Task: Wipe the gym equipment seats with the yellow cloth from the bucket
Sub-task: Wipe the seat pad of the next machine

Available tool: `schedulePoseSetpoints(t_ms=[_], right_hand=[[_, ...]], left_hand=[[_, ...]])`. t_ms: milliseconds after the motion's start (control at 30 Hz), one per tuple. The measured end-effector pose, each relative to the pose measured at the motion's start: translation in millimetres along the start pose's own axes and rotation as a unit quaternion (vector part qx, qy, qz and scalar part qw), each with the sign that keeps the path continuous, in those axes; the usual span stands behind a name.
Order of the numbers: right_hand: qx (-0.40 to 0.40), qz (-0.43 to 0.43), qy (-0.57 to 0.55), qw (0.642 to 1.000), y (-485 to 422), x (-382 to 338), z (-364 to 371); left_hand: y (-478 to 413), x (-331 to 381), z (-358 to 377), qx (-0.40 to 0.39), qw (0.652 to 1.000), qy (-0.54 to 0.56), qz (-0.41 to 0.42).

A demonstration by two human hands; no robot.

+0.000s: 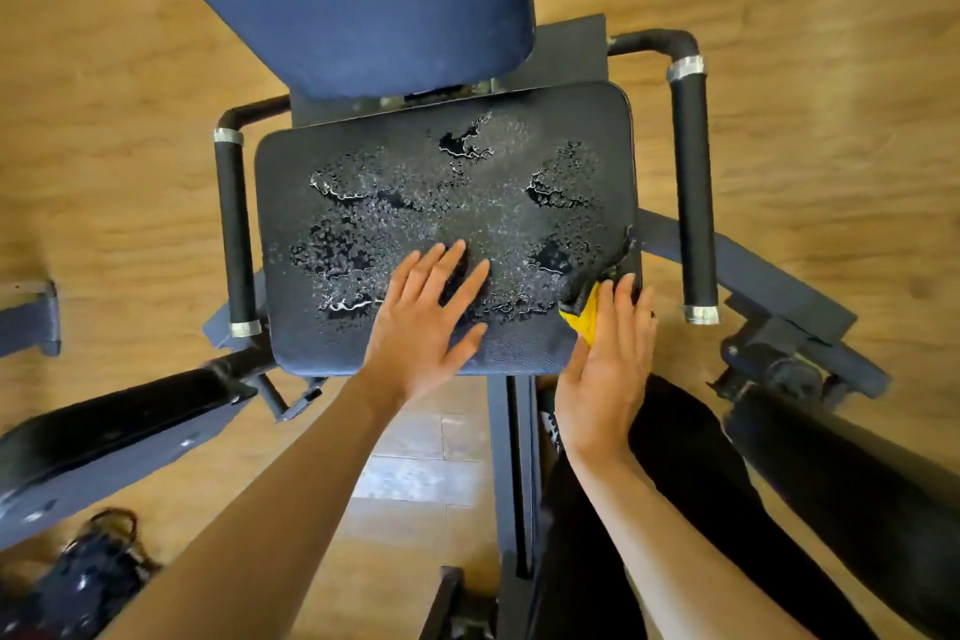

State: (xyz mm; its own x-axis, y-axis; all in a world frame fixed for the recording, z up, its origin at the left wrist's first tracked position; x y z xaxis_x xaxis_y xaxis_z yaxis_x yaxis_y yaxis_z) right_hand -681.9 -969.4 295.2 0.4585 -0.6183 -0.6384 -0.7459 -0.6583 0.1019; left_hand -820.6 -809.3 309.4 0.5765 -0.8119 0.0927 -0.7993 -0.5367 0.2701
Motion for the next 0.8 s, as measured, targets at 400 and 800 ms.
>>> schedulePoseSetpoints(t_ms=[400,800], right_hand=[[0.049,-0.024,0.018,0.998,-114.0,-14.0,13.8],[-0.024,-0.045,0.088,0.995,-70.8,-5.6,5.5]], left_hand=[[-6.2,-24.3,25.8,0.138,0.988,0.060,-0.027],[-6.6,-22.0,29.5,0.104,0.993,0.000,-0.046]])
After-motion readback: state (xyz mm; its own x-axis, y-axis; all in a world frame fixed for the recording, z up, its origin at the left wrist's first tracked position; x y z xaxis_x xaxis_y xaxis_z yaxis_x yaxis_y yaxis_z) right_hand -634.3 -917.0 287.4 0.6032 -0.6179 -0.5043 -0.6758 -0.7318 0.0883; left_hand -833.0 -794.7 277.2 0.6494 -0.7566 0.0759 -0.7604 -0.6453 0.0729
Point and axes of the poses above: each hand's wrist, its own y-axis away from the middle knuckle, its own z-axis out of the palm, x = y × z, the point moved 3 cm from there along -y, towards the middle knuckle, and after that the axes turned 4 degrees about -z, right-handed, at the moved point
